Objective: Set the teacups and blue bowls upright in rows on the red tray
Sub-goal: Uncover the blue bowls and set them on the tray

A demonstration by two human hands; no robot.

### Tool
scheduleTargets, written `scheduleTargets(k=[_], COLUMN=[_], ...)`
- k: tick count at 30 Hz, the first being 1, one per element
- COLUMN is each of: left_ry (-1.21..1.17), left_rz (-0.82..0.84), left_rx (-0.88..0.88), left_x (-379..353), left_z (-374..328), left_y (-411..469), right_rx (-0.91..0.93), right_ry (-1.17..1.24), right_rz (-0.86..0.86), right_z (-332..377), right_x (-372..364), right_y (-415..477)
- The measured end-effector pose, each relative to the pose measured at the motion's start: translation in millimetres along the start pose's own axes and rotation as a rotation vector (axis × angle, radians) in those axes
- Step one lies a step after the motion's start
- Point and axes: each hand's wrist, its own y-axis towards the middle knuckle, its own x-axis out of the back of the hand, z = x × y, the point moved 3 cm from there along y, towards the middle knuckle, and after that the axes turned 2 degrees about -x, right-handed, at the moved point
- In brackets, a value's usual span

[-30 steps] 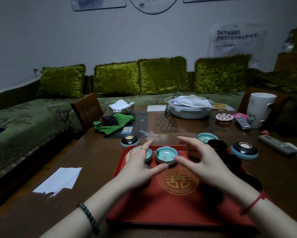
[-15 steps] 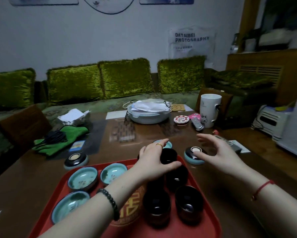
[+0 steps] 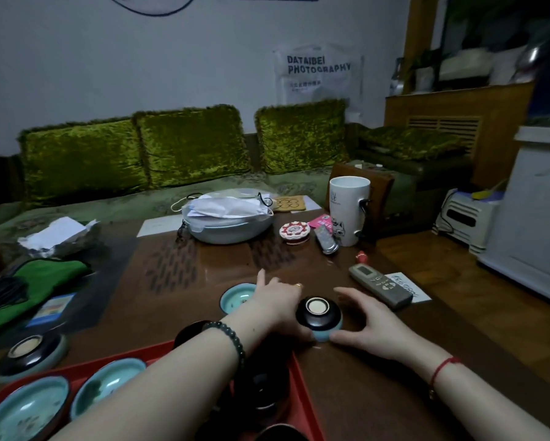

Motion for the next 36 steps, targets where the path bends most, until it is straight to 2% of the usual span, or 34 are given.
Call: scheduleTargets(k=[4,12,24,26,28,32,36], left_ry=[0.029,-0.041,-0.654,-0.811,-0.864,-0.97,-1.109], left_rz=[0.039,-0.067,-0.402,-0.431,-0.45,-0.494,-0.553], left_rx=[-0.029,-0.066,-0.109,-0.11,-0.102,-0.109,-0.14], left_x=[-3,0,52,56,57,56,52], left_z=[-5,-1,23,29,36,50,61], left_y=[12,5,-70,-89,-108,-146,-181], right_rx=[0.048,0.093,0.18,0.206,0.223,0.225,0.215], right_ry=[-0.022,0.021,0.286,0.32,0.308,0.326,0.501], right_rz=[0.021,-0.034,-0.167,-0.175,-0.18,-0.168,-0.084], right_z=[-6,-5,71,89,107,142,178], right_x=[-9,-6,31,30,27,17,5], right_y=[9,5,-39,-44,-49,-58,-67])
